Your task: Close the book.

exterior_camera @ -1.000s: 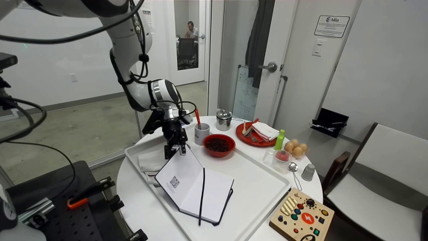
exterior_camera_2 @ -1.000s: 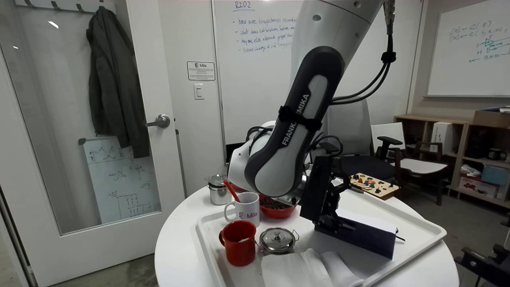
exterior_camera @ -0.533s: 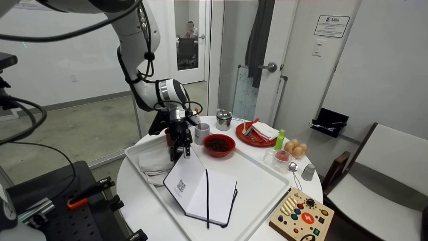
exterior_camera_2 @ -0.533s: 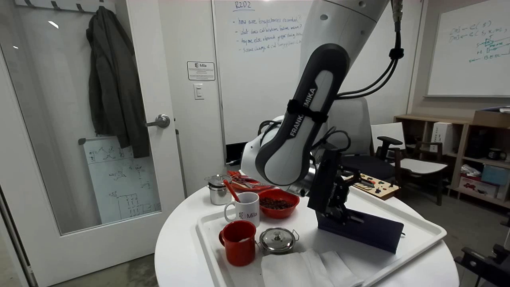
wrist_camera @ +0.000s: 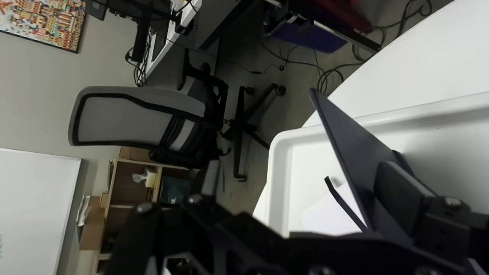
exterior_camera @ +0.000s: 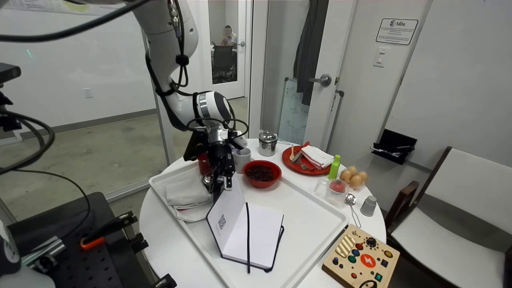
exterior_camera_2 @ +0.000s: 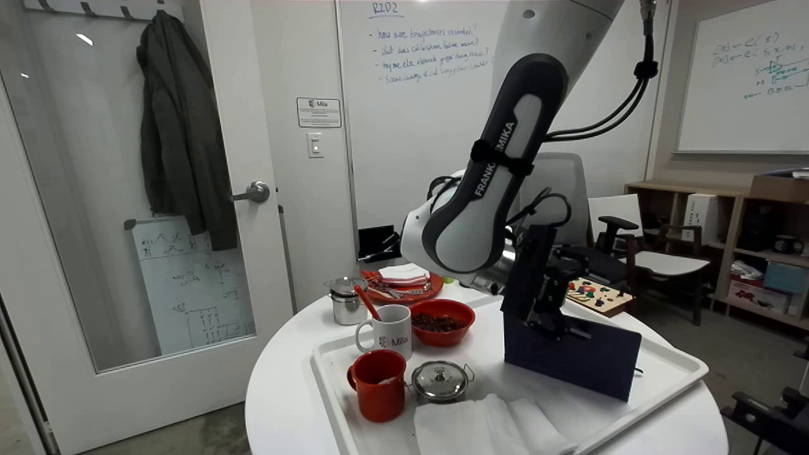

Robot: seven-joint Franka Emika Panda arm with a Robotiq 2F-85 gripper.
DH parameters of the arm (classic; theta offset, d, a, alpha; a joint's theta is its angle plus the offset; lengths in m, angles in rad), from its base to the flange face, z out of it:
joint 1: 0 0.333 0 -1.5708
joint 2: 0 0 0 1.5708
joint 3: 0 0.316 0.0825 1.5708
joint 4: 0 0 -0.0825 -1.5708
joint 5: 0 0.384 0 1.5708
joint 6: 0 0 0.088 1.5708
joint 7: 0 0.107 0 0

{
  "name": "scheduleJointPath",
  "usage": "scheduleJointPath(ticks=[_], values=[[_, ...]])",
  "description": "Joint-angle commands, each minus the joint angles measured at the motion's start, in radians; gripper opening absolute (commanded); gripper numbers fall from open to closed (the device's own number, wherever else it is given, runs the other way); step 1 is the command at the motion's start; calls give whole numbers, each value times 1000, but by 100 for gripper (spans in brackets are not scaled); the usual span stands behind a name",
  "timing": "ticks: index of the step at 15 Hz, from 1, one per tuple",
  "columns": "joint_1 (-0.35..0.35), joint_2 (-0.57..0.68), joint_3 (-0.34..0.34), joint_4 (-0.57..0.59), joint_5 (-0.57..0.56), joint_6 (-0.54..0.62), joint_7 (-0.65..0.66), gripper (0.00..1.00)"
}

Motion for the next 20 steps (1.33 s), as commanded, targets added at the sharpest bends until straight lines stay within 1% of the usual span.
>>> scheduleJointPath(ticks=[1,7,13,16,18,19,20], values=[[-25,-42,-2,-34,0,-10,23,100],[-74,-52,-19,-33,9,-2,23,100],[-130,-29,-18,-26,33,25,8,100],[-141,-29,-17,-39,44,41,8,100],[-142,-49,0,-72,49,75,-10,100],[-148,-73,25,-108,48,121,-54,100],[-138,-84,39,-131,40,153,-81,100]])
